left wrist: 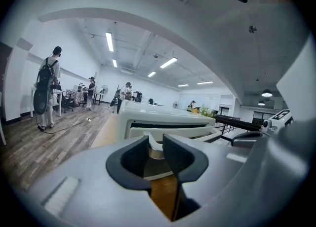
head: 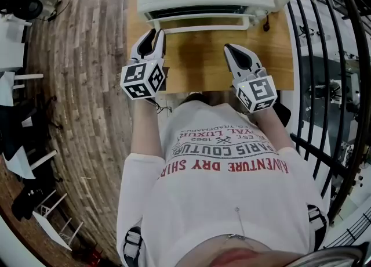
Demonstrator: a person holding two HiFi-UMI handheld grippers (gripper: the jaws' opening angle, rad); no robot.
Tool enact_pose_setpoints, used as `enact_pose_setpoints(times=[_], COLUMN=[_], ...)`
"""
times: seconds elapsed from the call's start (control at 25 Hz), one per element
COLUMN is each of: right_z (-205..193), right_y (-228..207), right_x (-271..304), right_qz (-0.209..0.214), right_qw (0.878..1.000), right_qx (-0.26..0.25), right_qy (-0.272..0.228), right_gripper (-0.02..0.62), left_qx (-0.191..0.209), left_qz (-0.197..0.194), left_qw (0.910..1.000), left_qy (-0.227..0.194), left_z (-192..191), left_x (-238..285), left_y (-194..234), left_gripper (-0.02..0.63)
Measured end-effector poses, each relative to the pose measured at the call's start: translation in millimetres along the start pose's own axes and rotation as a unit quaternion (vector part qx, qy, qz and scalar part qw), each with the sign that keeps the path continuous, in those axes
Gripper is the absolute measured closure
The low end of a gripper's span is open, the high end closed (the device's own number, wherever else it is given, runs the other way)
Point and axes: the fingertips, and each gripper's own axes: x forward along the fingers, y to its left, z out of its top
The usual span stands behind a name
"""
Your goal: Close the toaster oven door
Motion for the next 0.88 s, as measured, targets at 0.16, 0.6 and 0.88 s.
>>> enact_pose_setpoints(times=[0.16,0.6,0.88], right_z=[4,17,20], right_y=[-4,-8,-8], right_x=[11,24,24], right_qz=[0.0,-0.007,-0.008], right_qw=[1.0,1.0,1.0], right_qx=[-0.002,-0.011,0.015], right_qy=[0.003,0.003,-0.004], right_gripper=[0.607,0.607,0.607], left_qx=[-0.005,-0.017,-0.005], left_qz=[-0.006,-0.014,-0.02], left_qw=[1.0,0.9998,0.9998], left_qy=[-0.004,-0.004,0.008], left_z=[4,18,19], left_x=[9,24,23], left_y=[2,11,11], left_gripper=[0.509,0.508,0.503])
